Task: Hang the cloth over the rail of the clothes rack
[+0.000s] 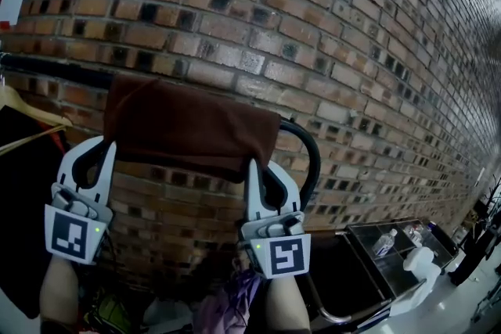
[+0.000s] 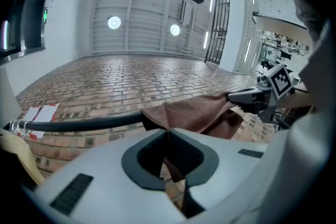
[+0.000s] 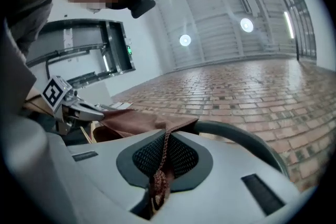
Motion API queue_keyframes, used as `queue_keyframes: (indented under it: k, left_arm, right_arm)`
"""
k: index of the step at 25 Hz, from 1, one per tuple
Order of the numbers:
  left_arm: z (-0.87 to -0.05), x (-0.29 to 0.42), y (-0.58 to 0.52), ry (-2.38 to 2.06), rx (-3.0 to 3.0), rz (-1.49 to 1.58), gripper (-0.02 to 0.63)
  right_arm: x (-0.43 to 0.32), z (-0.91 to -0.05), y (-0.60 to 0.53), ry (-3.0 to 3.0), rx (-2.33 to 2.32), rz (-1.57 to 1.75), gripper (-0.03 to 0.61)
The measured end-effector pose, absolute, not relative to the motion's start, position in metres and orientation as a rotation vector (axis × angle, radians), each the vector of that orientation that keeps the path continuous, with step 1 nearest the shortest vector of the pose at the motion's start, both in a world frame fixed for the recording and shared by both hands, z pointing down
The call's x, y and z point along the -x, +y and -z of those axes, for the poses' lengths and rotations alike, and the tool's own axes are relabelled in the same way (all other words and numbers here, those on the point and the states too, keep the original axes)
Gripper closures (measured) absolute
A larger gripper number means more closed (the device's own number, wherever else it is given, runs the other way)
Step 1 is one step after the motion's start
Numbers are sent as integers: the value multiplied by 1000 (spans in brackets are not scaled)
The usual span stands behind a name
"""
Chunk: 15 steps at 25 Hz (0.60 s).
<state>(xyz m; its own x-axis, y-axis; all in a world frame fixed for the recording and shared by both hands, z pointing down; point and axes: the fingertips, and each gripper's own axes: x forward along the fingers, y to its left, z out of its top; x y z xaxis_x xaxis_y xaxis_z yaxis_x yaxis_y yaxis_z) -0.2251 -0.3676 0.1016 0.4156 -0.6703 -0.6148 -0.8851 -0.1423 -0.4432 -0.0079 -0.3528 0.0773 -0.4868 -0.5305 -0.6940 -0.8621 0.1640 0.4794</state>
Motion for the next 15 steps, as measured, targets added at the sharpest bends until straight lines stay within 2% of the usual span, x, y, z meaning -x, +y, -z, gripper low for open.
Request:
queue_keyframes:
  k: [6, 15]
  left_arm:
    - [-118, 227, -377, 1410, 1798, -406, 591]
    - [-132, 224, -379, 1377, 1893, -428, 586]
  right_arm:
    - [17, -98, -353, 1827, 1507, -1503, 543]
    - [8, -116, -367, 2035, 1429, -1259, 543]
